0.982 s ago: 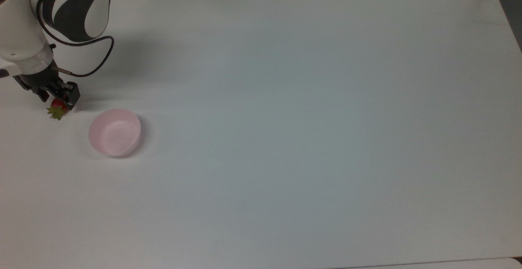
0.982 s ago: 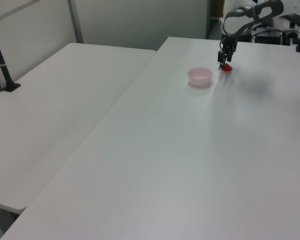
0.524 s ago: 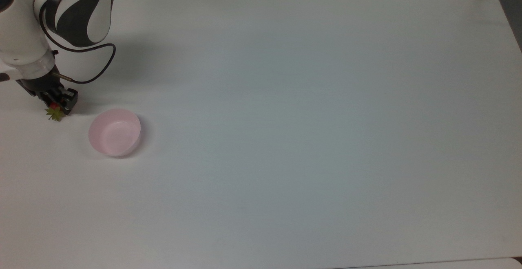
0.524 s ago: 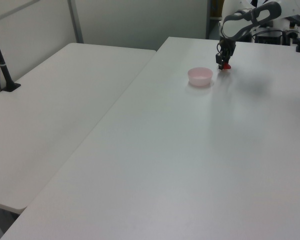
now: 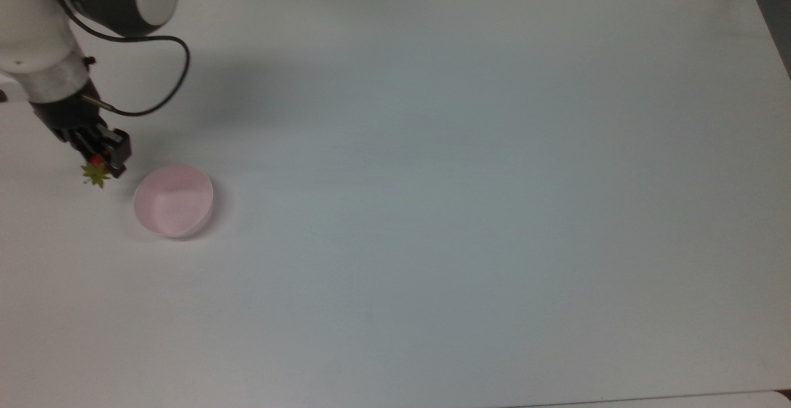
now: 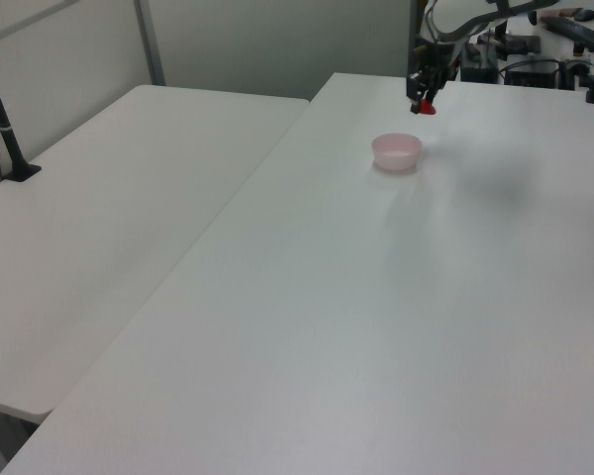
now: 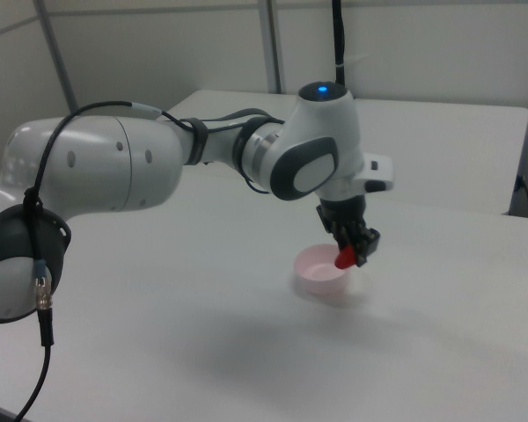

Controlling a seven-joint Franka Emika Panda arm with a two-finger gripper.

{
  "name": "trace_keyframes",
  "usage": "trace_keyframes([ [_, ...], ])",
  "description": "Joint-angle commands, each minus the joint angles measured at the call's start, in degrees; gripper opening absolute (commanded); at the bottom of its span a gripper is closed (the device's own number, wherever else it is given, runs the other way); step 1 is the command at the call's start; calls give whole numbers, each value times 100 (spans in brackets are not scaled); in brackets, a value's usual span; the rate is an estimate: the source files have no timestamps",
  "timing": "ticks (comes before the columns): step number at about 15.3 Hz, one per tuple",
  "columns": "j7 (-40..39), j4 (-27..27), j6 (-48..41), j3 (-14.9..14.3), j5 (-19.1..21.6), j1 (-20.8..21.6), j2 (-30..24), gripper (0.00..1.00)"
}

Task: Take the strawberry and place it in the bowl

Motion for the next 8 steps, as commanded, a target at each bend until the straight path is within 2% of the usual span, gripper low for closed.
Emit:
trace_keyframes([
  [1,579,-95,369,-37,15,368,41,26],
  [3,667,-122,580,-37,-2,491,129,35],
  [4,685,-139,590,-37,-29,544,138,48],
  [5,685,-139,581,-37,-29,544,112,89],
  [6,659,-148,529,-37,-20,553,51,100],
  [8,659,-209,328,-20,-20,614,-168,100],
])
